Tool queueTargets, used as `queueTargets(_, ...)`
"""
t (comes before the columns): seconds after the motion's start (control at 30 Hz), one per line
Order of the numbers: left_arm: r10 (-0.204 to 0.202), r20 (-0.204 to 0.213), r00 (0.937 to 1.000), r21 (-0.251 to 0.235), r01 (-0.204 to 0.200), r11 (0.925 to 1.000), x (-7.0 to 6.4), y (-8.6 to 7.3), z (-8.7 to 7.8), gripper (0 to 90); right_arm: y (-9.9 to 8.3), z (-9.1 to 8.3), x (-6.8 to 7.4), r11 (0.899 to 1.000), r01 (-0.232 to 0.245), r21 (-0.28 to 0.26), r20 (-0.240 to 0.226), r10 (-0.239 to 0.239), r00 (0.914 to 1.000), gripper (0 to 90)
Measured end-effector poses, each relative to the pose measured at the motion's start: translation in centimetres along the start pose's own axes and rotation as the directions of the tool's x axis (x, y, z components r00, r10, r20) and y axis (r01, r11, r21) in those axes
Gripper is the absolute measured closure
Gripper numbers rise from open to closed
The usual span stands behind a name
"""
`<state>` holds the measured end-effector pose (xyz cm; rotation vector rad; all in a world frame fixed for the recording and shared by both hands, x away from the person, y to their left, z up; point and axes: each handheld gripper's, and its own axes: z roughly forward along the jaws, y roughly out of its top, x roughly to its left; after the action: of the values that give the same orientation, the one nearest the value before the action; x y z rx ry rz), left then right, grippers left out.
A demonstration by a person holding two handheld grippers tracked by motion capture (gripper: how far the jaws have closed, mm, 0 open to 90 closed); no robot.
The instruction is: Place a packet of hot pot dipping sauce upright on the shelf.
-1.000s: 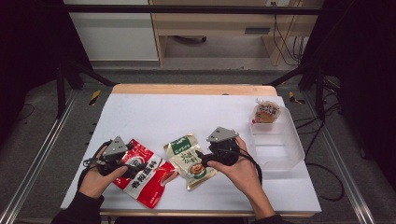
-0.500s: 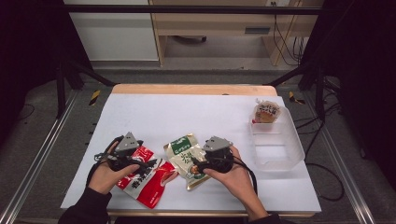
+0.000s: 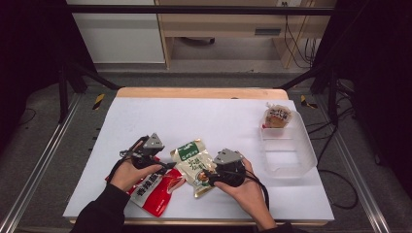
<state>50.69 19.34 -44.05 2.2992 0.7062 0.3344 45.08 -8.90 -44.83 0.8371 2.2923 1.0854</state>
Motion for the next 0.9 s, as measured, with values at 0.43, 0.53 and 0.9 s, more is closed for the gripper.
queueTargets(0.43,-0.013,0.072,0.9973,0.070,0.008,0.9975,-0.7,1.1,2.4,34.0,0.0,-0.3,-0.1,1.000,0.001,-0.007,-0.001,-0.001,1.0000,21.8)
queueTargets(0.53,-0.028,0.056,0.9980,0.071,0.024,0.9972,-0.6,1.2,2.5,44.3,0.0,-0.4,-0.3,1.000,-0.006,-0.008,0.007,0.006,1.0000,21.8)
queueTargets(0.9,-0.005,0.110,0.9939,0.073,-0.003,0.9973,-1.6,2.2,1.5,89.5,0.3,-0.9,-0.4,1.000,-0.003,-0.027,0.021,0.003,0.9998,22.2)
